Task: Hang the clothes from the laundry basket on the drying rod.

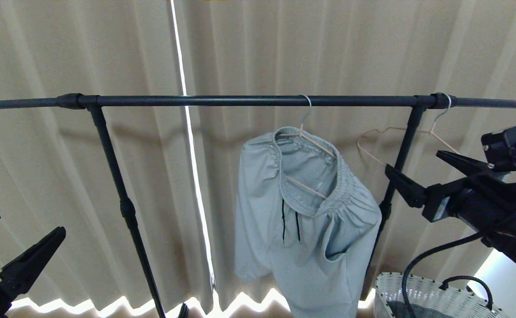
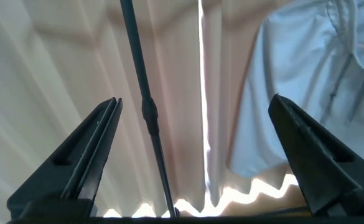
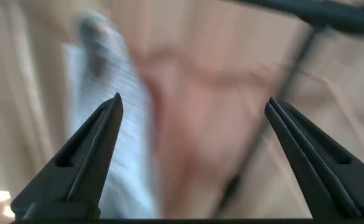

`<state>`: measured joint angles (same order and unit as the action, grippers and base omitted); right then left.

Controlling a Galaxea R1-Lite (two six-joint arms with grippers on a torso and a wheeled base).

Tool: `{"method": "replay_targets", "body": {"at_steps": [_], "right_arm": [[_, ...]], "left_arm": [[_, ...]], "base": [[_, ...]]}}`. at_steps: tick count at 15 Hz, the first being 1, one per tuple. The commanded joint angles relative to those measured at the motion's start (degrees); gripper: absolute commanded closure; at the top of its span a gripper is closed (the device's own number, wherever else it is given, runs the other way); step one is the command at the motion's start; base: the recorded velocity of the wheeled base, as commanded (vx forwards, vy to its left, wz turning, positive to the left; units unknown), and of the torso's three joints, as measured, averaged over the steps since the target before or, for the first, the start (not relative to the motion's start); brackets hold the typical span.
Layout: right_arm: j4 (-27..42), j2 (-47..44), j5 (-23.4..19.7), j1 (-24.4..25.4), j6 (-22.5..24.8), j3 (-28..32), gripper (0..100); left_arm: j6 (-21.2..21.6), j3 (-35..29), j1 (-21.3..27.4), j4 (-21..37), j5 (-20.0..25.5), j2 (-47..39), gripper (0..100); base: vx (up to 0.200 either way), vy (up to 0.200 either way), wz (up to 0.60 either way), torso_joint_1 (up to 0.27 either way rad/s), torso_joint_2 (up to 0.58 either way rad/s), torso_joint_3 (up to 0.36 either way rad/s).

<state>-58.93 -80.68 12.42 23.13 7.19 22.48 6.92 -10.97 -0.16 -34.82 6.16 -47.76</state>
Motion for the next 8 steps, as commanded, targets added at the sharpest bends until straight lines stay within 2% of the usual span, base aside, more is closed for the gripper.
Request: {"method": "replay_targets", "body": {"at_steps": [1,5,8], "right_arm": [[0.0,3.7,0.1,-4.8,0.0,-3.9,0],[3.9,8.3,0.3,-9.1,1.4,-9.0,0],[18.9,16.0,0.4,-9.5,2.4,-12.0,0]], "left_arm": [[0.1,0.2,0.0,0.0,-0.1,0.0,0],[0.4,-0.5,-0.3,0.0,-0.2,0.1,0],[0.5,-0.4,0.0,0.0,-0.1,-2.5,0]], "base": [[0.0,0.0,0.0,0.0,0.0,0.0],[0.0,0.0,0.0,0.0,0.0,0.0],[0.0,0.0,0.0,0.0,0.0,0.0]]}}
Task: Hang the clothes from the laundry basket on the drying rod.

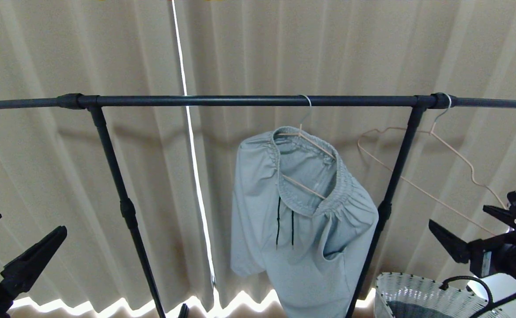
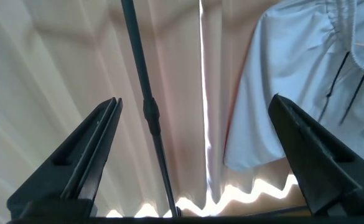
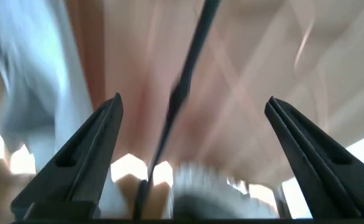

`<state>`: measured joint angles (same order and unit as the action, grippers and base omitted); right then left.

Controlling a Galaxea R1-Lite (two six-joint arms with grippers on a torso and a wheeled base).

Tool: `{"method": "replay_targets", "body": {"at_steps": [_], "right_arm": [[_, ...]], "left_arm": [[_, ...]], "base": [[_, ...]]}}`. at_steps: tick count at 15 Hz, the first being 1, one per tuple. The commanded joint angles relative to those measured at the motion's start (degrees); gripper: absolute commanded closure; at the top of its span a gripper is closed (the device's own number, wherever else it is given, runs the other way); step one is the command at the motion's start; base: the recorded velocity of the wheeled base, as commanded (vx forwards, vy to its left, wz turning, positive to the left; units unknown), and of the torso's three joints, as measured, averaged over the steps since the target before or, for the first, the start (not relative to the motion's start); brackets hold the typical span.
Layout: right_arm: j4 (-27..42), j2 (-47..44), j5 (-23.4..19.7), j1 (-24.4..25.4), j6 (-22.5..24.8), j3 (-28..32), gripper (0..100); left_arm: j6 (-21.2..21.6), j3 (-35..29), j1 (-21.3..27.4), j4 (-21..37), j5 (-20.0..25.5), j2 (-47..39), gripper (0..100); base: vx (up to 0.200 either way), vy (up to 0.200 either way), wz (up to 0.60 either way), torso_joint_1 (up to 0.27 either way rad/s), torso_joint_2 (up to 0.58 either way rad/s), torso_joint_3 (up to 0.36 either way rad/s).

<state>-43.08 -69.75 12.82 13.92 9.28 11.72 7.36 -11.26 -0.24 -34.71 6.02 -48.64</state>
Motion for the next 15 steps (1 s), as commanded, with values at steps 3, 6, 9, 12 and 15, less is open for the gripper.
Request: {"method": "replay_targets", "body": {"at_steps": [3,6,9,12,15], "right_arm": [[16.8,12.7,-0.2,0.0,1.9,-1.9,0],[17.9,16.9,-3.2,0.2,4.1,-4.2,0],[17.9,16.6,-5.9,0.2,4.9,-3.7,0],[17.9,16.8,-6.0,0.1,5.0,-3.9,0],[18.0,16.1,-6.0,-0.1,4.9,-3.8,0]], "left_arm": [[0.0,-0.8,-0.2,-0.2,0.0,-3.1,0],[0.1,-0.1,-0.1,-0.1,0.0,-3.3,0],[0.1,0.4,0.0,-0.1,0.1,-3.7,0],[0.2,1.0,0.1,-0.2,0.1,-3.4,0],[0.3,2.4,0.5,-0.2,0.5,-3.4,0]], "base": [[0.0,0.0,0.0,0.088,0.0,0.078],[0.0,0.0,0.0,0.256,-0.03,0.206],[0.0,0.0,0.0,0.052,0.0,0.044],[0.0,0.0,0.0,0.0,0.0,0.0],[0.0,0.0,0.0,0.0,0.0,0.0]]}}
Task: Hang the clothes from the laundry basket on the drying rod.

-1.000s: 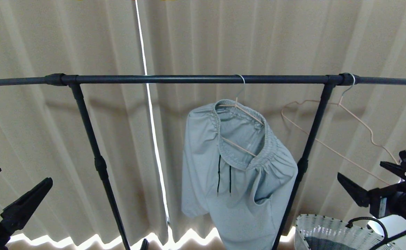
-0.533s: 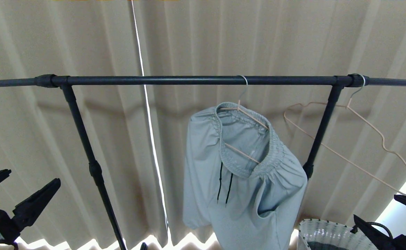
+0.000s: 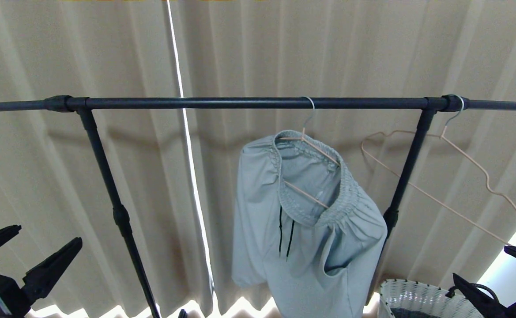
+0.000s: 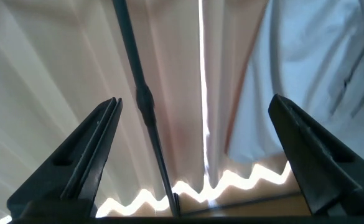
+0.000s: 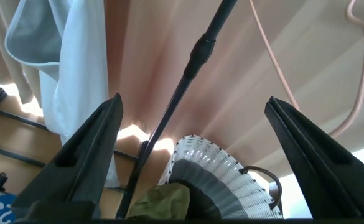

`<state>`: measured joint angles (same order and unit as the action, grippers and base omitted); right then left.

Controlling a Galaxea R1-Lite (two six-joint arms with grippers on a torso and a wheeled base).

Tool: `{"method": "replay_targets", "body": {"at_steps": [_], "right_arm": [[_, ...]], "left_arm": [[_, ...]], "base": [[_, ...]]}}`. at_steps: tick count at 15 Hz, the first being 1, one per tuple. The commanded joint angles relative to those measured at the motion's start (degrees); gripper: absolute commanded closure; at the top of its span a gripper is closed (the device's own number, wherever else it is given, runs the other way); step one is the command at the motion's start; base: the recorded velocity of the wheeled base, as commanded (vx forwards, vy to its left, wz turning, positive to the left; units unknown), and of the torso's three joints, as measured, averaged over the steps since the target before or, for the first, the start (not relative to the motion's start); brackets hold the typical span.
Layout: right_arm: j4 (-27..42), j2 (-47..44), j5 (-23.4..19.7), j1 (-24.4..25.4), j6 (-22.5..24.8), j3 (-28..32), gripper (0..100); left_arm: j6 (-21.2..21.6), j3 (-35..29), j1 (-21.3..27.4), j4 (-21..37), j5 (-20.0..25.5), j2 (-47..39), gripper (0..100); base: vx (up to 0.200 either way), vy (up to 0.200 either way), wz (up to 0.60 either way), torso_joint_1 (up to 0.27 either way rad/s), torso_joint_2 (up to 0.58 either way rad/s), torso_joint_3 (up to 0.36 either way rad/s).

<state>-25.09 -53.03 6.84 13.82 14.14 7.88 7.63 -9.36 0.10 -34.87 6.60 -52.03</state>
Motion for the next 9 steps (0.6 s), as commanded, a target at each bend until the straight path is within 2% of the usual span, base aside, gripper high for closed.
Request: {"method": "replay_targets", "body": {"at_steps": [1,3,9], "right_arm": [[0.0,-1.2,0.1,-0.3,-0.1,-0.1,0],[0.0,-1.6,0.1,-1.6,-0.1,-0.1,0],[0.6,-2.3,0.1,-3.8,-0.1,-0.5,0]], "left_arm": [[-0.1,0.7,1.0,0.0,0.4,-0.1,0],[-0.2,1.0,3.0,0.0,0.4,-0.3,0],[-0.1,1.7,3.3,0.0,0.3,-0.8,0]], "base": [[0.0,0.0,0.0,0.0,0.0,0.0],[0.0,0.0,0.0,0.0,0.0,0.0],[0.0,0.0,0.0,0.0,0.0,0.0]]}}
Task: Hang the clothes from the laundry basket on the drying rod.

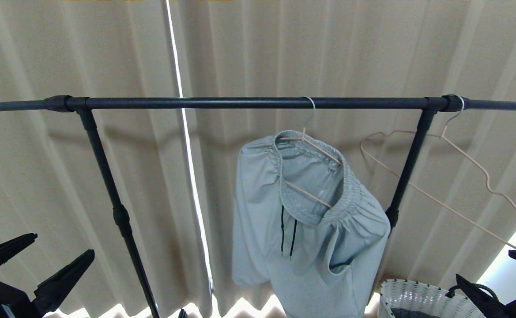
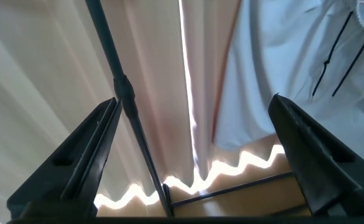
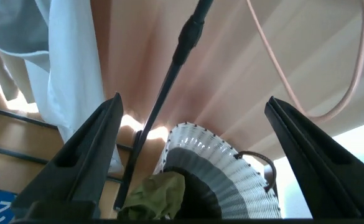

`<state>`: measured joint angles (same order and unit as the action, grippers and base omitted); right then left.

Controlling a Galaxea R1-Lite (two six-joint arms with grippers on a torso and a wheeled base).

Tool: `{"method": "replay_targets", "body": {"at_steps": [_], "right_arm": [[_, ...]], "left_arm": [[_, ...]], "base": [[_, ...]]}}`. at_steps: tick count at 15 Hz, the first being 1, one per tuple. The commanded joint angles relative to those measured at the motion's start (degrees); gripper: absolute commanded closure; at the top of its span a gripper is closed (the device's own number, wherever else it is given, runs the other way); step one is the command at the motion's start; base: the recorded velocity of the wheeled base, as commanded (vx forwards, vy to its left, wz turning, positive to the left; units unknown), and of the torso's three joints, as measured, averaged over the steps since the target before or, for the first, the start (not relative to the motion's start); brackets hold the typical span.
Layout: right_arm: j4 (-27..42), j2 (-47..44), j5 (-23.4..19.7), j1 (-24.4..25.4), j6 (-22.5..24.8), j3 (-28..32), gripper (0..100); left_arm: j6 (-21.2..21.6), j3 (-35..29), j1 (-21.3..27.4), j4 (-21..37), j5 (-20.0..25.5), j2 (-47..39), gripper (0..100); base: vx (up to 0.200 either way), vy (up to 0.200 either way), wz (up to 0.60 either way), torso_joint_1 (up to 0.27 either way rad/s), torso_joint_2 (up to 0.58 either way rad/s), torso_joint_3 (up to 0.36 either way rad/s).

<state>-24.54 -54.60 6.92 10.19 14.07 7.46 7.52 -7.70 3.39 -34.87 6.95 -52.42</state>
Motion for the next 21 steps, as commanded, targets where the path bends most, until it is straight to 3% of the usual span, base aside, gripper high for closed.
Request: {"method": "replay_targets", "body": {"at_steps": [1,3,13,21], "right_arm": [[-0.1,-0.9,-0.1,-0.2,0.0,-0.6,0],[-0.3,-0.8,-0.1,-0.2,0.0,-0.8,0],[-0.4,-0.7,0.0,-0.2,0.0,-0.9,0],[0.0,-0.9,0.4,-0.2,0.3,-0.7,0]], "left_arm": [[0.0,0.1,0.0,0.0,0.0,-0.4,0],[0.6,0.2,0.0,0.1,0.0,-0.4,0],[0.7,2.2,0.0,0.0,-0.1,-0.2,0],[-0.5,4.3,0.0,-0.1,0.0,-0.1,0]], "base": [[0.0,0.0,0.0,0.0,0.0,0.0],[0.0,0.0,0.0,0.0,0.0,0.0],[-0.2,0.0,0.0,-0.001,0.0,0.003],[0.0,0.0,0.0,-0.016,0.04,0.024]]}}
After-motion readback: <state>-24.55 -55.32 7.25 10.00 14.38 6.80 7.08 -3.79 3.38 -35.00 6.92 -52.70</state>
